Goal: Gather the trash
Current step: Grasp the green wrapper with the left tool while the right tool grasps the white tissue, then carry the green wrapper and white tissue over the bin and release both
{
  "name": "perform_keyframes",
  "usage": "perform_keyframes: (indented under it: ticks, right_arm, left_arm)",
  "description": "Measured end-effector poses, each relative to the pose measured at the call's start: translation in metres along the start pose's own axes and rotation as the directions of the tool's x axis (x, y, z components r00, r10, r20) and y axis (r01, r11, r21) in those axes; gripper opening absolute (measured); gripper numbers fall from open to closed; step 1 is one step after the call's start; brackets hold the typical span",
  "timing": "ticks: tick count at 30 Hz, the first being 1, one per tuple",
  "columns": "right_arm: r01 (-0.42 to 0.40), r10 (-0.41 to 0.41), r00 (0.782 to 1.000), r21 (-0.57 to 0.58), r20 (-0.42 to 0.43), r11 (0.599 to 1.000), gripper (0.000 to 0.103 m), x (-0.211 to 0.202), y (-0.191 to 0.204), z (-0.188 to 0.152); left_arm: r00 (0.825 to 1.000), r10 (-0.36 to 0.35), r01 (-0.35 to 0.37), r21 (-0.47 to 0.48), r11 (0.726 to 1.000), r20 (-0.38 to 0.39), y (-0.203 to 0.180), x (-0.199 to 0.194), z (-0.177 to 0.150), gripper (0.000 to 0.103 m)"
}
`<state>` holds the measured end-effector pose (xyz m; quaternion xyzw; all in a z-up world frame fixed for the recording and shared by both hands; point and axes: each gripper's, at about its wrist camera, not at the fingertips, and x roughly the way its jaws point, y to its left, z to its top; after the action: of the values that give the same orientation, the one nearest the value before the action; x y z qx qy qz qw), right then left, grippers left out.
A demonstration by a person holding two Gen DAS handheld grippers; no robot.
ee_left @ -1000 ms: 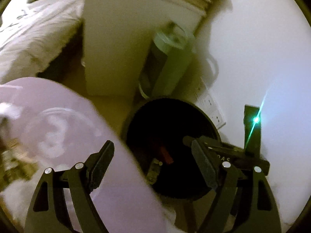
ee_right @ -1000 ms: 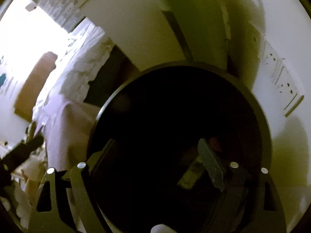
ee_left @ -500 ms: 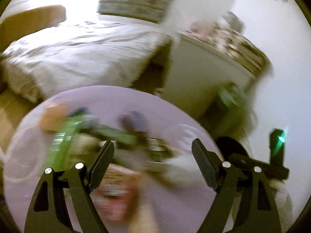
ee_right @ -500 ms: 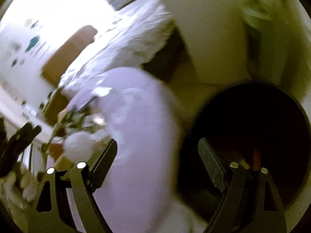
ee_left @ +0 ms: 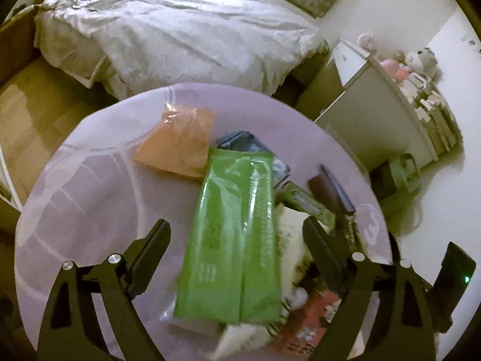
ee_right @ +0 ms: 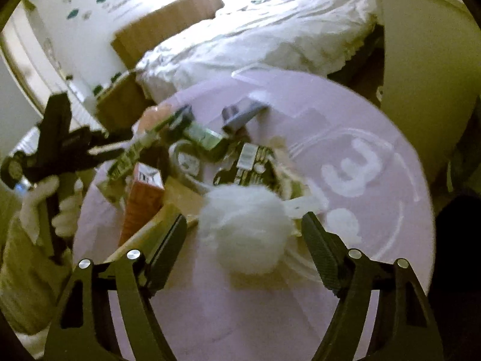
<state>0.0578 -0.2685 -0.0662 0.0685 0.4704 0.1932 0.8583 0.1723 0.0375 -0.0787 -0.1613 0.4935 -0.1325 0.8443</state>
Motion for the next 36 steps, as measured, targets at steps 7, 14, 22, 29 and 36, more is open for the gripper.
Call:
perform_keyframes:
  ticks: [7,14,22,29,36]
  right_arm:
    - [0.086,-0.087,0.996,-0.047,-0.034,0.995,0.059,0.023,0.010,-0.010]
    - [0.079,-0.079,0.997,-0.030,-0.009,0.996,0.045,0.021,0.010,-0.011]
    - [0.023,-0.021,0.997,-0.023,0.072,0.999,0.045,-0.007,0.016,-0.012]
    - [-0.001,0.001,0.992,0.005,0.130,1.000,0.045,-0.032,0.008,-0.013]
    - [0.014,-0.031,0.982,0.091,0.187,0.996,0.045,-0.061,-0.025,-0.022]
  left_arm:
    - [0.999,-0.017,0.016,-0.018,1.000,-0.032,0.009,0.015,0.006,0.061]
    - [0.997,-0.074,0.074,-0.035,0.997,0.021,0.011,-0.001,0.000,0.026]
    - [0.986,-0.118,0.117,0.014,0.993,0.117,-0.011,-0.047,-0.013,0.015]
    - [0.967,-0.186,0.171,0.094,0.981,0.174,-0.056,-0.083,-0.024,0.015]
    - [0.958,-0.270,0.246,0.209,0.946,0.093,-0.124,-0.063,-0.037,0.015]
